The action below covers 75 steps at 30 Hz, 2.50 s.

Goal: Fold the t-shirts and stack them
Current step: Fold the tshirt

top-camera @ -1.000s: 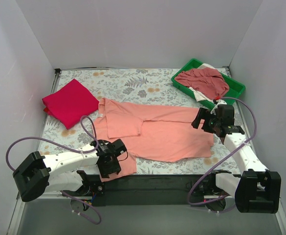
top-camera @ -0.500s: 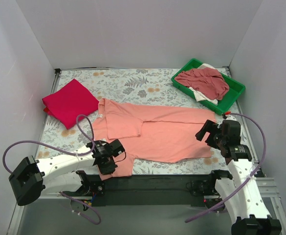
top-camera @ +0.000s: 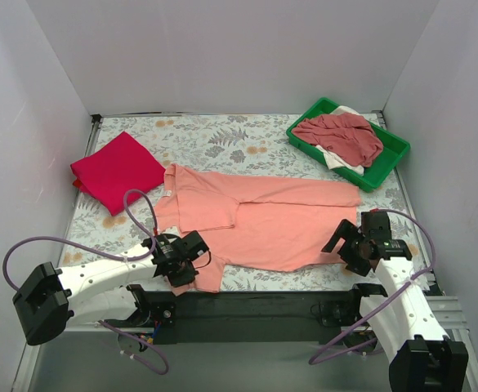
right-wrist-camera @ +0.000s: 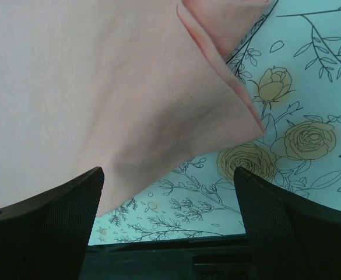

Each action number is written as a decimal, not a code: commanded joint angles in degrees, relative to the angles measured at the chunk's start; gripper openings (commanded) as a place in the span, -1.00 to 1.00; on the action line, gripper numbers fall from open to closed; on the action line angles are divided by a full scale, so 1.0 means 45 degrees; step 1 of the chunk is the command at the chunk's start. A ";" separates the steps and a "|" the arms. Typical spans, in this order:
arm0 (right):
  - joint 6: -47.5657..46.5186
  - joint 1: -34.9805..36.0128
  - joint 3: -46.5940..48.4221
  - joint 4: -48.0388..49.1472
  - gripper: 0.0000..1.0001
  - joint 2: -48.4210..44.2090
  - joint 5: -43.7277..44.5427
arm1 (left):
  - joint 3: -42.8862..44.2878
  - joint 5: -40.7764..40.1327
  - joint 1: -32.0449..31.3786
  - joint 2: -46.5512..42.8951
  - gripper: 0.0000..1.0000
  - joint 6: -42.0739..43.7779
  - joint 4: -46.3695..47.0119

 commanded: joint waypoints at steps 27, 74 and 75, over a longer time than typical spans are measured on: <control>0.3222 -0.0558 -0.0106 0.0724 -0.30 0.1439 0.3044 | -0.0370 -0.1009 -0.0028 -0.1288 -1.00 -0.0371 0.1316; 0.2539 -0.0578 0.2669 -0.4512 -0.97 -0.2878 0.4491 | 0.0606 -0.1614 -0.0028 -0.1796 -1.00 -0.0216 0.0710; 0.2364 -0.0597 0.2629 -0.4220 -0.97 -0.2780 0.4335 | 0.0761 -0.1847 -0.0028 -0.1718 -1.00 -0.0234 0.0652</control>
